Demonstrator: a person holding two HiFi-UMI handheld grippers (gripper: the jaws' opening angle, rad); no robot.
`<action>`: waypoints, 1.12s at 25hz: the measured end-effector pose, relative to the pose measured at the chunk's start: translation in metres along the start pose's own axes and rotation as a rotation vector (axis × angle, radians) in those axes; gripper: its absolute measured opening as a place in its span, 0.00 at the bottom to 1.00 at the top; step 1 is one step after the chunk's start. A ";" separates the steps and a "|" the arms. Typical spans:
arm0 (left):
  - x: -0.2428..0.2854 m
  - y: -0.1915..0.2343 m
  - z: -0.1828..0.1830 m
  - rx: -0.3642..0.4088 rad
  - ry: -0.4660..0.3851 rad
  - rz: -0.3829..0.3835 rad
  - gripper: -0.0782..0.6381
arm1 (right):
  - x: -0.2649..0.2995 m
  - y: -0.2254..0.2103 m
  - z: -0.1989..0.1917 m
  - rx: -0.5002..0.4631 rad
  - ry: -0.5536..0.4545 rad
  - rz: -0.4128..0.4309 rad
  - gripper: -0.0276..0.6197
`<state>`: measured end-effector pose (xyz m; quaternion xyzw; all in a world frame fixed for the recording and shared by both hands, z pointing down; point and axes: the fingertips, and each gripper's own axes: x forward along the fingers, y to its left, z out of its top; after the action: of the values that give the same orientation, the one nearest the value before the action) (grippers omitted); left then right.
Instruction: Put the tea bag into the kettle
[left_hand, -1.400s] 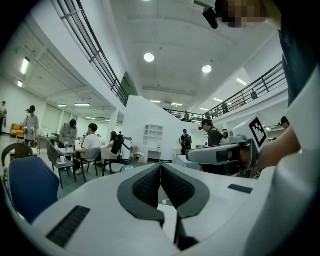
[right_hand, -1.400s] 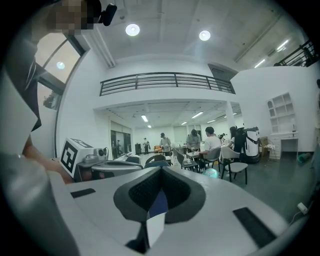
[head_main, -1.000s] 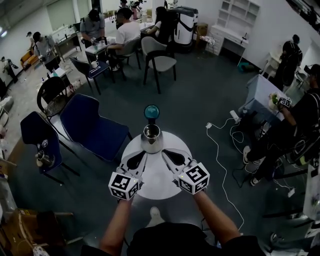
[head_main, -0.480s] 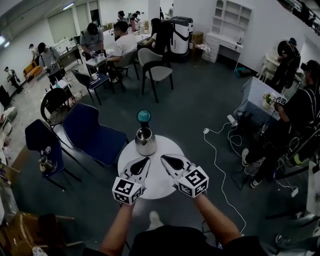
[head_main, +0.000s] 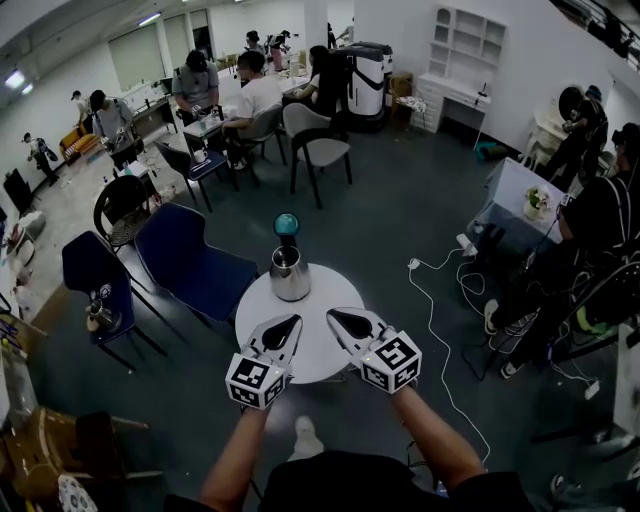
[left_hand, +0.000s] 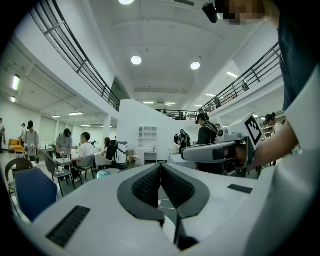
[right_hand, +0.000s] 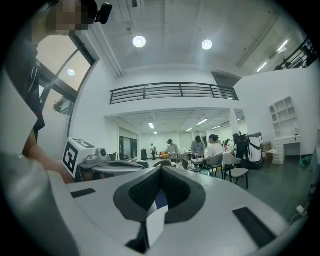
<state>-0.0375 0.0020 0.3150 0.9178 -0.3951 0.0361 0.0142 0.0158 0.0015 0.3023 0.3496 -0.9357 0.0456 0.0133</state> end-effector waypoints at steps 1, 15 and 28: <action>-0.002 -0.006 0.001 0.000 -0.001 0.003 0.13 | -0.007 0.002 0.000 0.000 -0.002 0.000 0.07; -0.034 -0.088 0.002 0.000 -0.014 0.042 0.13 | -0.085 0.030 -0.006 -0.002 -0.023 0.019 0.07; -0.046 -0.120 0.004 -0.002 -0.015 0.071 0.13 | -0.115 0.037 -0.005 0.000 -0.030 0.032 0.07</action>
<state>0.0179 0.1175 0.3076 0.9035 -0.4274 0.0295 0.0110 0.0785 0.1050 0.2979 0.3354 -0.9412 0.0405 -0.0014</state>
